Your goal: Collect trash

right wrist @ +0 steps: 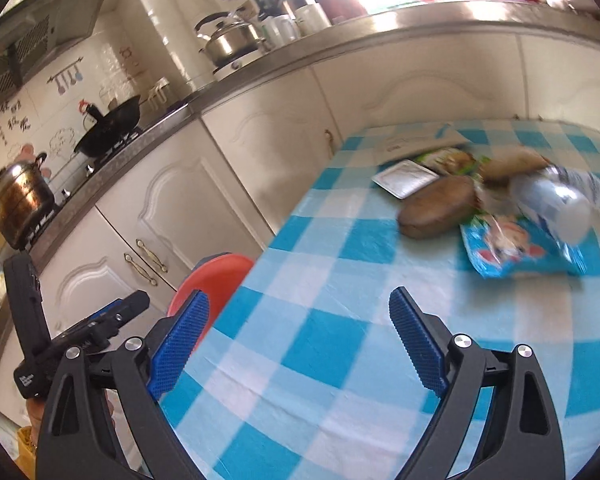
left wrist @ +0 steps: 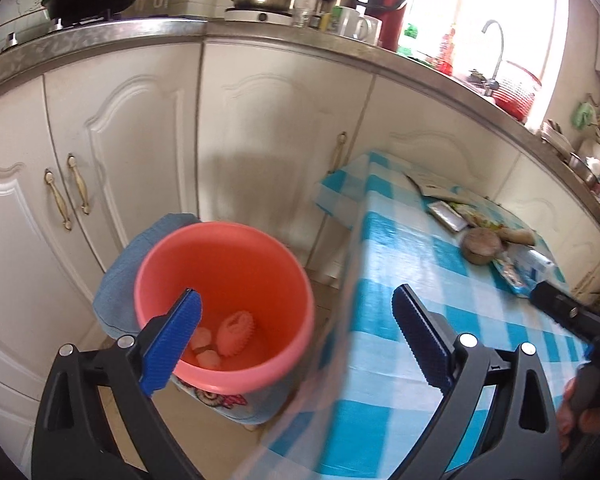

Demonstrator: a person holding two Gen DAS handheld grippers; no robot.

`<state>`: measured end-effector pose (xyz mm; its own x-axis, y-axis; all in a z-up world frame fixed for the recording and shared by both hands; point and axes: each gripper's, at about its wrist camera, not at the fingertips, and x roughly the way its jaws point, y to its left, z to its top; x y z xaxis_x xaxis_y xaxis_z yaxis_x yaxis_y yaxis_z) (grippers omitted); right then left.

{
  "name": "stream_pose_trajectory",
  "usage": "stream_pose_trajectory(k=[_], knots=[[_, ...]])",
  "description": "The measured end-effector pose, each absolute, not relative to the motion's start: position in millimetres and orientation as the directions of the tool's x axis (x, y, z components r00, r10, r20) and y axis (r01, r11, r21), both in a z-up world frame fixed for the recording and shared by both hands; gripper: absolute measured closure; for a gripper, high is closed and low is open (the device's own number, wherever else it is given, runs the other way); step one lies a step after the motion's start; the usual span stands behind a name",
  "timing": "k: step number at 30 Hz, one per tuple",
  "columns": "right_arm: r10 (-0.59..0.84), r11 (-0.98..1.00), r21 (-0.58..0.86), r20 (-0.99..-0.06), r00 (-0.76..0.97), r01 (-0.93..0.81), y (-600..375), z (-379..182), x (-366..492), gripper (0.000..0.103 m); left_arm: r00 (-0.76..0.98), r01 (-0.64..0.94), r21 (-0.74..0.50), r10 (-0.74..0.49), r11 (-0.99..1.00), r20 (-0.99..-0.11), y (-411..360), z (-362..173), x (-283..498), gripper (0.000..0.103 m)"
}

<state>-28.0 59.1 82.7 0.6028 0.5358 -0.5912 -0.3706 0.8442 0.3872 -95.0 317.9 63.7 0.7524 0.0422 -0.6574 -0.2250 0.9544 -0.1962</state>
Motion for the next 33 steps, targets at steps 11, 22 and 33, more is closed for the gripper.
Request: stream_pose_trajectory(k=[11,22,33], knots=[[0.607,0.769,0.566,-0.501,0.617,-0.297,-25.7,66.3,-35.8,0.012,0.723,-0.138,-0.287,-0.102,0.948,-0.683,252.0,102.7,-47.6,0.007],[0.647,0.694,0.657,-0.387,0.657,-0.295,-79.6,70.6,-34.6,0.012,0.689,-0.125,-0.199,-0.059,0.972,-0.722,167.4,108.3,144.6,0.007],[0.543,0.76,0.612,-0.41,0.733,-0.22,-127.1,81.3,-22.7,0.012,0.558,-0.277,-0.058,0.112,0.959,-0.822,141.3,36.0,302.6,0.032]])
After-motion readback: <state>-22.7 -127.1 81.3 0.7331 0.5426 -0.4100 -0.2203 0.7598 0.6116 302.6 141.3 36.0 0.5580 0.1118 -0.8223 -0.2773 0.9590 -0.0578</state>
